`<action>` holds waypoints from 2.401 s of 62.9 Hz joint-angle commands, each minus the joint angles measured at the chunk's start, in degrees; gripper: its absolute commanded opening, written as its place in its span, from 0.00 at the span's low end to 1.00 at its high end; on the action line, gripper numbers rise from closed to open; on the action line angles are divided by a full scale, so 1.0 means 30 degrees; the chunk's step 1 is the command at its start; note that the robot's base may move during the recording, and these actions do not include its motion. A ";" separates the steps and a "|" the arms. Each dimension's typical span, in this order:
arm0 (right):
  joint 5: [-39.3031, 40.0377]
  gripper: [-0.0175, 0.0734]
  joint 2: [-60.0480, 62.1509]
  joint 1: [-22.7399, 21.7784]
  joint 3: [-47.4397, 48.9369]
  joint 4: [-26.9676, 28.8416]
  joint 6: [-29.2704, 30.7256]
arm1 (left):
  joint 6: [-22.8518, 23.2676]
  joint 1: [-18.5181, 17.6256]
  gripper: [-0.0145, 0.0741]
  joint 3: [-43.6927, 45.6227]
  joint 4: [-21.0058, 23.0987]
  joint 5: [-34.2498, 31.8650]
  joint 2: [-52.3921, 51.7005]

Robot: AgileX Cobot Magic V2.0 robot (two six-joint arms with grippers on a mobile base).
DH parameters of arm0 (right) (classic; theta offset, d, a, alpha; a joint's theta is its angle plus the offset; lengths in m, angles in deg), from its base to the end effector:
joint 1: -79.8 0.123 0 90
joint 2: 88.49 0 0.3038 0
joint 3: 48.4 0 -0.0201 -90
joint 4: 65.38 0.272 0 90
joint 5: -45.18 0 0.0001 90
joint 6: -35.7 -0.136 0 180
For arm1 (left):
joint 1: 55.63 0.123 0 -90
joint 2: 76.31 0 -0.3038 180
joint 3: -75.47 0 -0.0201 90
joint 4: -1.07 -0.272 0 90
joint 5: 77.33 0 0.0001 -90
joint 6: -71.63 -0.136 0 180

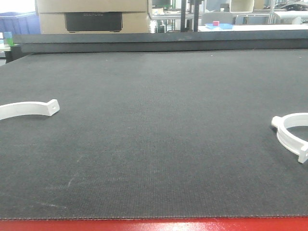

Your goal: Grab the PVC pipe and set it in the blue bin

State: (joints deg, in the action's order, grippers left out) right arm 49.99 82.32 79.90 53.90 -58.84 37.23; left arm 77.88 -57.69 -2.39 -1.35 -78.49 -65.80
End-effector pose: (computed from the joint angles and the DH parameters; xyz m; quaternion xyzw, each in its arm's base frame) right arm 0.1053 -0.0011 0.2249 0.0316 0.6560 0.0303 0.7535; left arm 0.1084 -0.0040 0.2128 -0.0103 0.6896 -0.0375 0.7231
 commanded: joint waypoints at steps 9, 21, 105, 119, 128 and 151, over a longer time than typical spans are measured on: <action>0.0375 0.01 0.0109 0.0000 0.0000 -0.0107 0.0005 | 0.0141 0.0042 0.04 0.0053 0.0076 -0.0318 -0.0060; 0.0375 0.01 0.0109 0.0000 0.0000 -0.0107 0.0005 | 0.0141 0.0042 0.04 0.0053 0.0076 -0.0318 -0.0060; -0.0203 0.01 -0.1229 -0.0013 0.8174 -0.0107 0.0005 | 0.0106 0.0046 0.04 1.1367 -0.3428 0.4036 0.2560; -0.2861 0.01 -0.5003 -0.0013 1.1817 0.1484 0.0005 | 0.0106 0.0046 0.04 1.6042 -0.3392 0.6988 0.7124; -0.8317 0.01 -0.8114 -0.0013 1.4903 0.1621 0.0005 | 0.0106 0.0046 0.04 1.9249 -0.2913 1.0882 1.0754; -1.5552 0.01 -1.5680 -0.0013 1.8894 0.1544 0.0005 | 0.0106 0.0046 0.04 2.2408 -0.2521 1.5789 1.7688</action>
State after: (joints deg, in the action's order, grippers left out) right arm 6.83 39.55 79.90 110.05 -54.03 37.23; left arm 77.88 -57.69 64.18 -9.80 -31.54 -15.32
